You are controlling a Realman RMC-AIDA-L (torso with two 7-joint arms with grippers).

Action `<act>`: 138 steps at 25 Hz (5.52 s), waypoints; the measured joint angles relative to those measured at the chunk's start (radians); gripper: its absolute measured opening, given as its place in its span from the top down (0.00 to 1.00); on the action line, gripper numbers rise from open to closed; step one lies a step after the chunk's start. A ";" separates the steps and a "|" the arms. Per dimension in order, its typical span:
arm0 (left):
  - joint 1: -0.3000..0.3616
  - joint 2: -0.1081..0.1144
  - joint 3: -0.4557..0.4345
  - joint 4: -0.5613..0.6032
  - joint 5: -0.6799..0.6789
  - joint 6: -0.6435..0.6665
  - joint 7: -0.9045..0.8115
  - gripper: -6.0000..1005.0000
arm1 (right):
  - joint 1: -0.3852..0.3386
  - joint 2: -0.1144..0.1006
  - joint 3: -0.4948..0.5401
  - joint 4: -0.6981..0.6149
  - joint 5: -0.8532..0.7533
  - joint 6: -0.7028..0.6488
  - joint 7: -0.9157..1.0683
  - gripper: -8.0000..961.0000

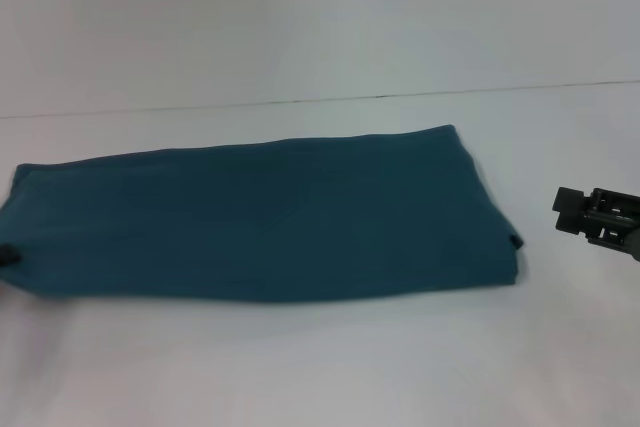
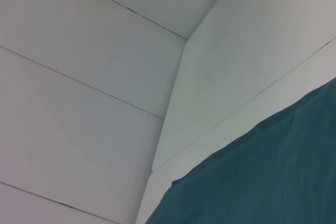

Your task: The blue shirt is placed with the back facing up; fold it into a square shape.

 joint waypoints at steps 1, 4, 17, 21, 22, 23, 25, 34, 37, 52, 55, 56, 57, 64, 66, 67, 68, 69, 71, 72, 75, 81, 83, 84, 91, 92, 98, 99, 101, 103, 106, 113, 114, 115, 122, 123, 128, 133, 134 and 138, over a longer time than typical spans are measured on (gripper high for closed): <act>-0.002 0.003 -0.016 0.004 0.019 0.001 0.000 0.95 | 0.000 0.000 0.000 0.000 0.000 0.001 0.000 0.38; -0.005 0.008 -0.031 0.013 0.054 -0.006 -0.003 0.95 | 0.000 0.001 0.000 0.000 -0.003 0.005 0.001 0.38; -0.053 0.022 -0.044 0.052 0.105 0.058 -0.043 0.95 | 0.005 -0.002 -0.001 0.000 -0.006 0.012 -0.002 0.38; -0.101 0.032 -0.044 0.069 0.066 0.116 -0.050 0.94 | 0.011 -0.002 -0.008 0.000 -0.006 0.012 -0.004 0.38; -0.121 0.037 -0.043 0.075 0.055 0.134 -0.053 0.94 | 0.012 -0.002 -0.009 0.000 -0.006 0.012 -0.005 0.38; -0.129 0.040 -0.042 0.076 0.050 0.142 -0.054 0.94 | 0.013 -0.001 -0.010 0.000 -0.006 0.012 -0.006 0.38; -0.167 0.051 -0.040 0.079 0.029 0.168 -0.061 0.93 | 0.014 0.000 -0.012 0.000 -0.006 0.012 -0.008 0.38; -0.369 0.039 0.020 0.090 -0.018 0.239 -0.075 0.92 | 0.014 0.001 -0.015 0.000 -0.007 0.012 -0.010 0.38; -0.409 0.024 0.067 0.087 -0.027 0.231 -0.075 0.91 | 0.012 0.001 -0.015 0.000 -0.012 0.012 -0.012 0.38; -0.624 -0.159 0.519 -0.092 -0.062 -0.124 -0.038 0.88 | 0.014 0.005 -0.015 0.000 -0.075 0.027 -0.020 0.38; -0.668 -0.160 0.574 -0.223 -0.102 -0.237 0.010 0.87 | 0.014 0.006 -0.015 0.001 -0.082 0.031 -0.020 0.38; -0.675 -0.163 0.578 -0.248 -0.116 -0.258 0.032 0.87 | 0.014 0.006 -0.015 0.001 -0.084 0.032 -0.020 0.38; -0.678 -0.165 0.579 -0.261 -0.133 -0.272 0.053 0.87 | 0.014 0.006 -0.015 0.002 -0.085 0.033 -0.020 0.38; -0.663 -0.162 0.587 -0.256 -0.280 -0.195 0.185 0.86 | 0.006 0.006 -0.016 0.002 -0.086 0.034 -0.021 0.38; -0.658 -0.162 0.591 -0.245 -0.301 -0.173 0.196 0.85 | 0.006 0.006 -0.016 0.002 -0.086 0.035 -0.021 0.38; -0.656 -0.163 0.592 -0.241 -0.314 -0.155 0.205 0.85 | 0.006 0.006 -0.016 0.002 -0.086 0.035 -0.021 0.38; -0.656 -0.163 0.591 -0.239 -0.322 -0.141 0.212 0.85 | 0.007 0.006 -0.016 0.002 -0.086 0.035 -0.021 0.38; -0.654 -0.163 0.590 -0.238 -0.329 -0.134 0.214 0.85 | 0.008 0.006 -0.016 0.002 -0.086 0.035 -0.020 0.38; -0.644 -0.161 0.586 -0.236 -0.353 -0.120 0.222 0.76 | 0.009 0.006 -0.016 0.002 -0.086 0.035 -0.019 0.38; -0.634 -0.160 0.584 -0.233 -0.378 -0.107 0.238 0.72 | 0.009 0.006 -0.016 0.002 -0.086 0.035 -0.019 0.38; -0.591 -0.159 0.577 -0.208 -0.479 -0.049 0.315 0.59 | 0.011 0.006 -0.016 0.002 -0.089 0.038 -0.018 0.38; -0.490 -0.155 0.571 -0.107 -0.644 0.085 0.436 0.37 | 0.012 0.004 -0.016 0.002 -0.099 0.051 -0.014 0.38; -0.470 -0.154 0.570 -0.091 -0.648 0.086 0.426 0.32 | 0.012 0.004 -0.016 0.002 -0.099 0.051 -0.013 0.38; -0.462 -0.154 0.570 -0.088 -0.649 0.084 0.422 0.30 | 0.012 0.004 -0.016 0.002 -0.099 0.051 -0.013 0.38; -0.440 -0.147 0.567 -0.084 -0.655 0.079 0.417 0.13 | 0.013 0.004 -0.016 0.008 -0.101 0.051 -0.011 0.38; -0.439 -0.147 0.567 -0.084 -0.655 0.079 0.416 0.11 | 0.013 0.003 -0.016 0.010 -0.101 0.051 -0.011 0.38; -0.392 -0.108 0.565 -0.083 -0.650 0.072 0.247 0.07 | 0.029 -0.018 -0.016 -0.001 -0.122 0.038 0.020 0.38; -0.362 -0.093 0.562 -0.082 -0.642 0.072 0.188 0.07 | 0.039 -0.029 -0.016 -0.012 -0.142 0.026 0.038 0.38; -0.314 -0.078 0.552 -0.080 -0.622 0.081 0.137 0.07 | 0.065 -0.054 -0.016 -0.036 -0.175 0.003 0.074 0.38; -0.251 -0.066 0.514 -0.077 -0.581 0.111 0.106 0.07 | 0.095 -0.083 -0.016 -0.064 -0.205 -0.023 0.116 0.38; -0.176 -0.065 0.404 -0.074 -0.498 0.188 0.090 0.07 | 0.149 -0.118 -0.023 -0.123 -0.256 -0.049 0.209 0.38; -0.088 -0.076 0.278 -0.046 -0.332 0.315 0.084 0.07 | 0.308 -0.129 -0.069 -0.279 -0.546 -0.069 0.388 0.37; -0.082 -0.076 0.271 -0.044 -0.320 0.321 0.086 0.07 | 0.334 -0.123 -0.076 -0.284 -0.594 -0.077 0.400 0.37; -0.074 -0.076 0.259 -0.042 -0.306 0.328 0.089 0.07 | 0.354 -0.118 -0.083 -0.285 -0.632 -0.076 0.410 0.37; -0.052 -0.077 0.230 -0.037 -0.284 0.343 0.101 0.07 | 0.430 -0.078 -0.131 -0.272 -0.761 0.011 0.462 0.37; -0.051 -0.077 0.229 -0.037 -0.284 0.344 0.101 0.07 | 0.431 -0.076 -0.135 -0.266 -0.761 0.024 0.464 0.37; -0.054 -0.078 0.228 -0.037 -0.283 0.345 0.101 0.07 | 0.434 -0.075 -0.145 -0.249 -0.762 0.049 0.468 0.37; -0.056 -0.078 0.229 -0.039 -0.283 0.342 0.101 0.07 | 0.433 -0.075 -0.145 -0.249 -0.759 0.049 0.468 0.37; -0.056 -0.078 0.229 -0.039 -0.282 0.342 0.101 0.07 | 0.433 -0.075 -0.145 -0.249 -0.759 0.049 0.468 0.37; -0.056 -0.077 0.229 -0.039 -0.282 0.342 0.101 0.07 | 0.436 -0.074 -0.145 -0.249 -0.759 0.050 0.468 0.37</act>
